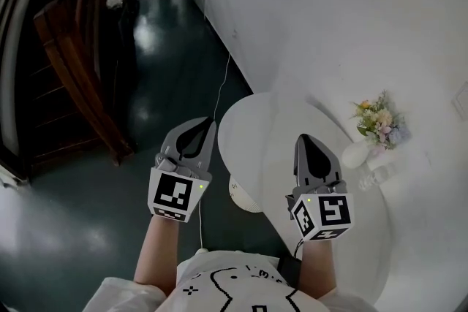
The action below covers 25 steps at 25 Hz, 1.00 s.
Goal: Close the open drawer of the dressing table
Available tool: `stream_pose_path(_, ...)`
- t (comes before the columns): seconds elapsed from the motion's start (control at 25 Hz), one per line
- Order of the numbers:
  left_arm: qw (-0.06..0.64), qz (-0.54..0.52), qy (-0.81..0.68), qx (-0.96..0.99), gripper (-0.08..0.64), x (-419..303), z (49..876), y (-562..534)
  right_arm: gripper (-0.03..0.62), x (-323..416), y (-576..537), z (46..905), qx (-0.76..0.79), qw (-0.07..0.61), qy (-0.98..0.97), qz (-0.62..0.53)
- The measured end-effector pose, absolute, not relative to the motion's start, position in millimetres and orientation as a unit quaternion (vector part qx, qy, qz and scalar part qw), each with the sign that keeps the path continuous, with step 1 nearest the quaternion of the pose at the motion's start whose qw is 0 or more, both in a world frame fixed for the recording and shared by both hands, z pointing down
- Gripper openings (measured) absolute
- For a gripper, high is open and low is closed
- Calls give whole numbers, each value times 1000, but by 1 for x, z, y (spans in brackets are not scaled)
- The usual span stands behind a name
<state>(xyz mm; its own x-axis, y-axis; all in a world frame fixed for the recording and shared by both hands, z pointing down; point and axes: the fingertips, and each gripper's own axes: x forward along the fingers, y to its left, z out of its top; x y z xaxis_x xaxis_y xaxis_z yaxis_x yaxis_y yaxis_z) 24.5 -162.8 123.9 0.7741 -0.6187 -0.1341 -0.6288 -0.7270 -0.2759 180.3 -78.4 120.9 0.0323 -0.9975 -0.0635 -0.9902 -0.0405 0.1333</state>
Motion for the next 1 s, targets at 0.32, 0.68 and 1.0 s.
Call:
stream_pose_path(0.32, 179, 33, 345, -921, 18, 19, 99, -154, -5, 189, -62, 103, 725, 39, -679, -114)
stream_pose_path(0.68, 191, 34, 342, -920, 18, 23, 92, -153, -5, 188, -60, 100, 723, 51, -676, -133)
stream_pose_path(1.0, 187, 35, 336, -922, 18, 25, 92, -148, -5, 185, -59, 99, 720, 58, -678, -137)
